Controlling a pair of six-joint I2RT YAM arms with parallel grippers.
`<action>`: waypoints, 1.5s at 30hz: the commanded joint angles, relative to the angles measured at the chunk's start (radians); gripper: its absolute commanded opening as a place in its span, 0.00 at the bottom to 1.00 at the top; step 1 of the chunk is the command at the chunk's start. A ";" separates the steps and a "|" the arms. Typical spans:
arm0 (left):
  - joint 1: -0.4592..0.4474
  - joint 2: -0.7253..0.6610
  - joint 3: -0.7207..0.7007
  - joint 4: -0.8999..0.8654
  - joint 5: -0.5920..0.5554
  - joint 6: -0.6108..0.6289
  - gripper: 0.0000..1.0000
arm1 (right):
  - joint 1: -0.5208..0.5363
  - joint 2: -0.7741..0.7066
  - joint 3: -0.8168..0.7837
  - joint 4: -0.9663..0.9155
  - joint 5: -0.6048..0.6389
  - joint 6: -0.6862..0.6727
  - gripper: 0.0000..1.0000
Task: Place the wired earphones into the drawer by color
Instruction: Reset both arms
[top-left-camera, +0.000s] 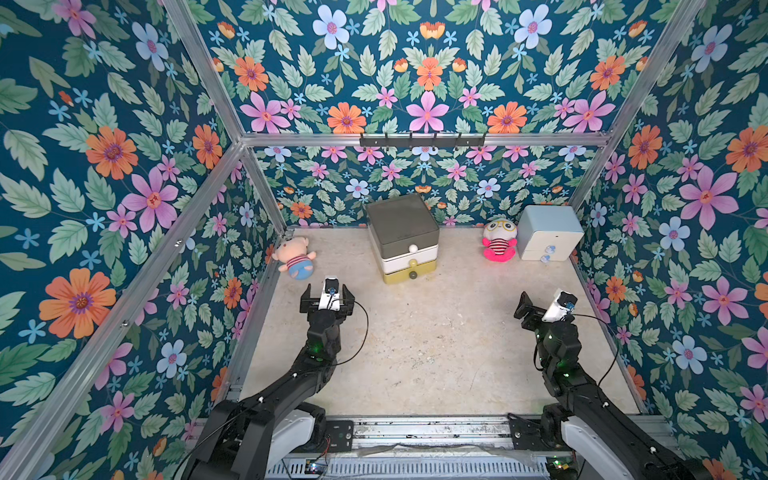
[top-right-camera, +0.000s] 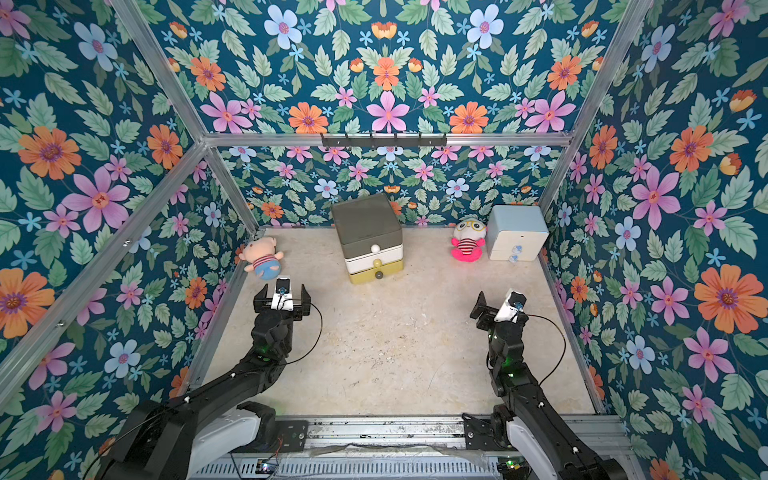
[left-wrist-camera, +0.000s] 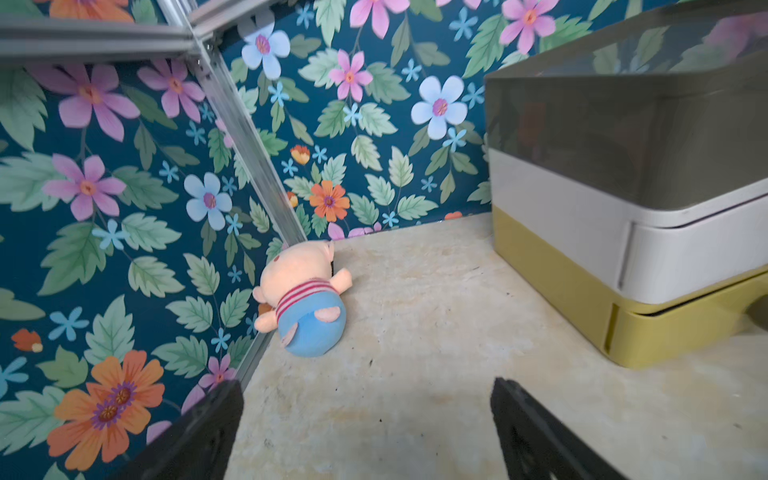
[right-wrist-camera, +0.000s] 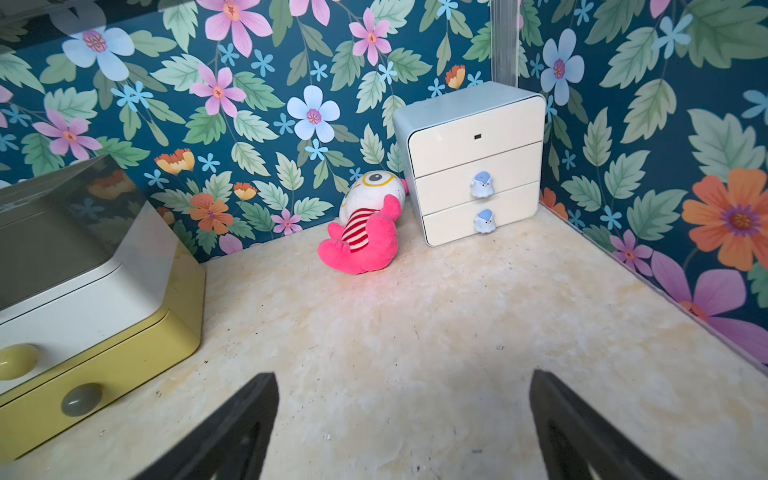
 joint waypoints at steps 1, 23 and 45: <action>0.092 0.089 0.006 0.097 0.192 -0.099 0.99 | -0.007 0.005 0.000 0.074 -0.039 -0.007 0.99; 0.303 0.473 0.042 0.341 0.462 -0.223 0.99 | -0.162 0.332 -0.003 0.429 -0.103 -0.117 0.99; 0.285 0.474 0.047 0.332 0.435 -0.215 0.99 | -0.223 0.682 -0.015 0.767 -0.135 -0.123 0.99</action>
